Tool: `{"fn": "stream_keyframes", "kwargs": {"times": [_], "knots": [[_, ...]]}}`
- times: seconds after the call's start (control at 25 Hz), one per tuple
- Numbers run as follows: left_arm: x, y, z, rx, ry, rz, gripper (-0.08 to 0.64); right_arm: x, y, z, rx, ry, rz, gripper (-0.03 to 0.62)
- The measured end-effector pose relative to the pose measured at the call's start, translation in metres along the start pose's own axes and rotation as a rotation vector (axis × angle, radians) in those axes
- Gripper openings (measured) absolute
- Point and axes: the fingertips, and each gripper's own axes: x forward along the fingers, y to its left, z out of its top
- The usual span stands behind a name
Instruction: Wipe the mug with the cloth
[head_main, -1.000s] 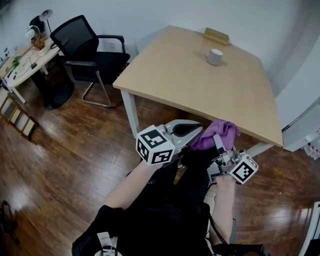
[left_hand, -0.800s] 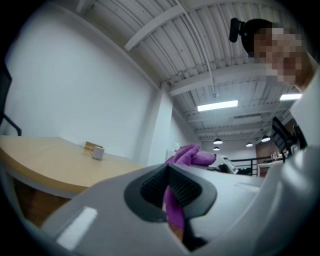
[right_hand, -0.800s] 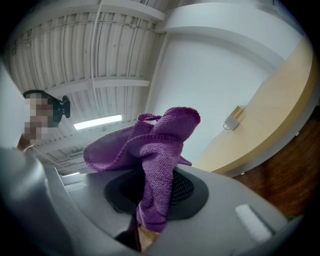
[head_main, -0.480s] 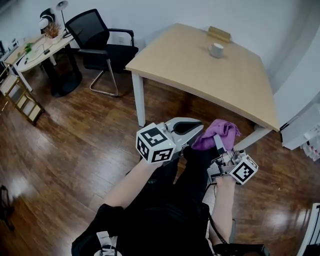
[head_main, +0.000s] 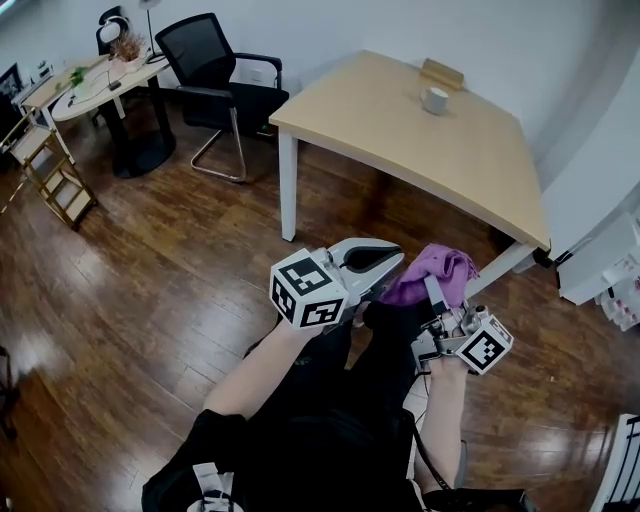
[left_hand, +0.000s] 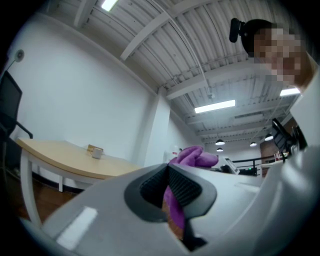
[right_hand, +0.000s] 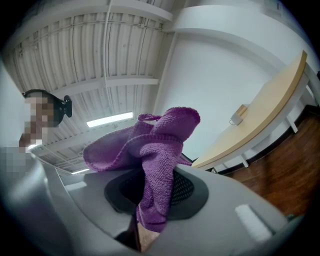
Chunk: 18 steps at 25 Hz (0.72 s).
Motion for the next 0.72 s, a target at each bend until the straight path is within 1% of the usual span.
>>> {"fn": "stream_keyframes", "kwargs": {"times": [0.24,0.36,0.52,0.64,0.72], "knots": [[-0.001,-0.013,0.003,0.021,0.012,-0.009,0.020,-0.010,0.013,0.007,-0.013,-0.031,0.014,0.081],[0.003,-0.016,0.002,0.028,0.018,-0.013,0.020,-0.014,0.009,0.011,-0.033,-0.041,0.000,0.081],[0.004,-0.015,-0.001,0.033,0.033,-0.014,0.020,-0.014,0.008,0.009,-0.029,-0.050,0.007,0.081],[0.002,-0.015,0.000,0.037,0.036,-0.011,0.018,-0.009,0.014,0.005,-0.007,-0.053,0.040,0.081],[-0.001,-0.014,-0.001,0.034,0.037,-0.002,0.018,-0.008,0.014,0.003,-0.012,-0.051,0.036,0.081]]}}
